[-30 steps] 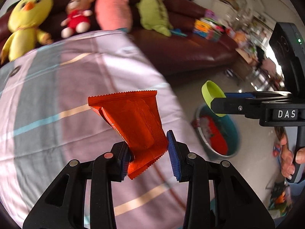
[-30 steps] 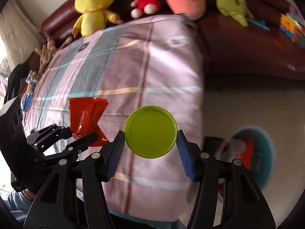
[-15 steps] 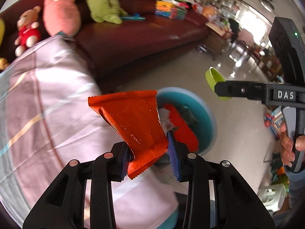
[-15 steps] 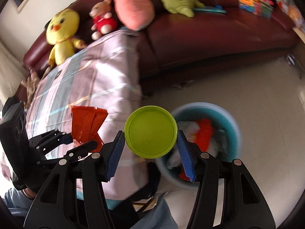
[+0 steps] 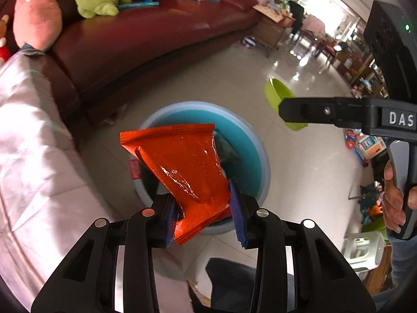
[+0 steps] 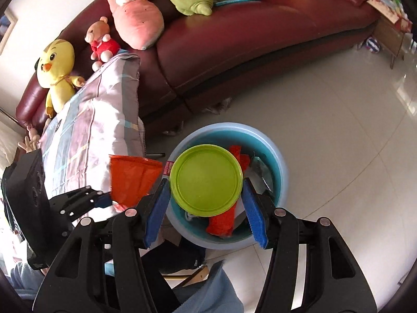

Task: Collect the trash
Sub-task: 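Open the left tool over the bin while the right tool drops the lid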

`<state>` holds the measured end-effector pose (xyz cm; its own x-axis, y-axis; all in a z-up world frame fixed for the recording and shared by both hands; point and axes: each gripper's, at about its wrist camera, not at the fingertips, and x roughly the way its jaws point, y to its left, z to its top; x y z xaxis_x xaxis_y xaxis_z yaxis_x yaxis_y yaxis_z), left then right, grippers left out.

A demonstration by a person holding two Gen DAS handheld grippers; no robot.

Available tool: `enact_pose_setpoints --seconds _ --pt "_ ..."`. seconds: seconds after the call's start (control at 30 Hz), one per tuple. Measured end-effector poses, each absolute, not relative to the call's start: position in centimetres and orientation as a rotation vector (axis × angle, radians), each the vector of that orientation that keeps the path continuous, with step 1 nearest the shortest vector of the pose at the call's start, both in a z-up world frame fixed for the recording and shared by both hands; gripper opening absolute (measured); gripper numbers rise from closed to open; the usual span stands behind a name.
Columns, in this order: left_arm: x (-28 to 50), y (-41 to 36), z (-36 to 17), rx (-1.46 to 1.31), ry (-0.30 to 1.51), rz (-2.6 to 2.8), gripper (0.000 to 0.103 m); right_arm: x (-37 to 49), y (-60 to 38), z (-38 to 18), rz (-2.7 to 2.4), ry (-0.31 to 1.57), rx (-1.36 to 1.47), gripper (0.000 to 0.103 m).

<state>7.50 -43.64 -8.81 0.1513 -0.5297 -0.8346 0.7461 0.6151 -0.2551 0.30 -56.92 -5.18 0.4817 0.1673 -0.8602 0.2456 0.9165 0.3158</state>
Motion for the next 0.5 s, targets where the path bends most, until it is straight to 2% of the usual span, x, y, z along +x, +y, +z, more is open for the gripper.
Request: enact_pose_setpoints --seconds 0.1,0.17,0.2,0.27,0.5 --pt "7.4 -44.4 -9.3 0.237 1.088 -0.947 0.049 0.7 -57.0 -5.3 -0.05 1.081 0.432 0.054" --pt "7.6 -44.6 -9.4 0.246 1.078 -0.938 0.066 0.9 -57.1 -5.4 -0.051 1.085 0.433 0.054" --pt "7.5 -44.6 -9.4 0.25 1.068 -0.931 0.07 0.9 -57.1 -5.5 -0.052 1.086 0.433 0.054" --pt "7.4 -44.3 -9.4 0.256 1.054 -0.914 0.084 1.0 -57.1 -5.6 -0.054 1.09 0.435 0.054" --pt "7.7 -42.4 -9.4 0.225 1.062 -0.879 0.088 1.6 -56.5 -5.9 -0.05 1.105 0.43 0.054"
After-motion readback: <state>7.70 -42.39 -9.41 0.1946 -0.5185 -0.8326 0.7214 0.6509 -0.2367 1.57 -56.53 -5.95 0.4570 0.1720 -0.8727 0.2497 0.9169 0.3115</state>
